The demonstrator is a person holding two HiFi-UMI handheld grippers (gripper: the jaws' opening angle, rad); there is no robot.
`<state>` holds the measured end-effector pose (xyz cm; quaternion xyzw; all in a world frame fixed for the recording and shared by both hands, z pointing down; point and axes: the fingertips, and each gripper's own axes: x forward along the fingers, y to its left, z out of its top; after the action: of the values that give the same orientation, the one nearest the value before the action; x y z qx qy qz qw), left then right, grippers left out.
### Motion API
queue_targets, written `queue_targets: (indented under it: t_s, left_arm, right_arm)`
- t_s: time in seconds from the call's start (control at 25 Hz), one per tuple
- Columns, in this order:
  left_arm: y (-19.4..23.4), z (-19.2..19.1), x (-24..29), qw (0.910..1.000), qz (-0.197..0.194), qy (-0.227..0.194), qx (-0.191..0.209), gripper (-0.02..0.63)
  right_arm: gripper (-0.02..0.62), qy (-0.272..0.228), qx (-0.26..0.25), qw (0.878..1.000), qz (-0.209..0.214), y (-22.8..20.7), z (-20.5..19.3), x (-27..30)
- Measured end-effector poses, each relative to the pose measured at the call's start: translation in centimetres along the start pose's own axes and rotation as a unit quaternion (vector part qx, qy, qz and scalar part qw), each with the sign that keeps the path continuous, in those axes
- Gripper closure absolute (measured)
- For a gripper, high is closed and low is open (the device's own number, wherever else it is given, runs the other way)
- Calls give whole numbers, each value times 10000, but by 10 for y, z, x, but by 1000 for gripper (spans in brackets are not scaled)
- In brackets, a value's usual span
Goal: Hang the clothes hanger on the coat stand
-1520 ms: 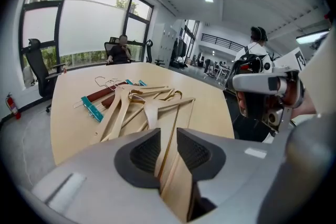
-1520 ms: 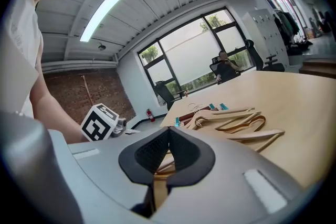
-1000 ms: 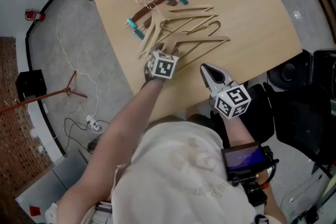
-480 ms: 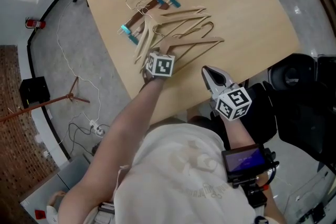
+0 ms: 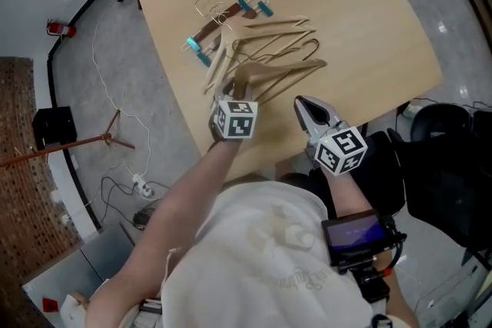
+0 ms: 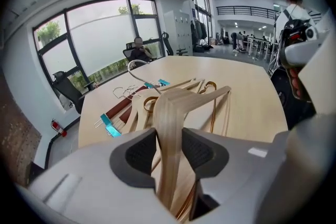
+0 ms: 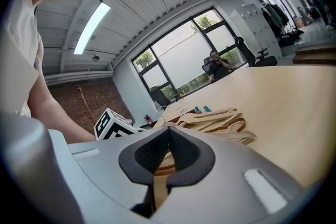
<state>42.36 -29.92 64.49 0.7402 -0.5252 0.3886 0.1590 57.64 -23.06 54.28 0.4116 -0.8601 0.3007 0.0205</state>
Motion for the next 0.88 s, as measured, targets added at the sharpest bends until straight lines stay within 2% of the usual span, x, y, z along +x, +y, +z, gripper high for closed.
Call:
queue_targets:
  t_s: [0.24,0.4,0.64,0.88]
  left_arm:
    - [-5,10,-29,9983,-100,-547,157,456]
    - [-4,17,-48,9963,-21,-813,283,456]
    - [20,30,-85,9915,327,-1247,185,456]
    - [59,40,-133,9805,866,-1756,169,454]
  right_arm:
    - [581,15,-139,9998,110,7,3,-1]
    - [581,-7,-306,9993,231,17,9,-2]
    - [581,-257,-644,9956,632,46,34,-2]
    - [581,-414,-1071,9858,1224,93,56,17]
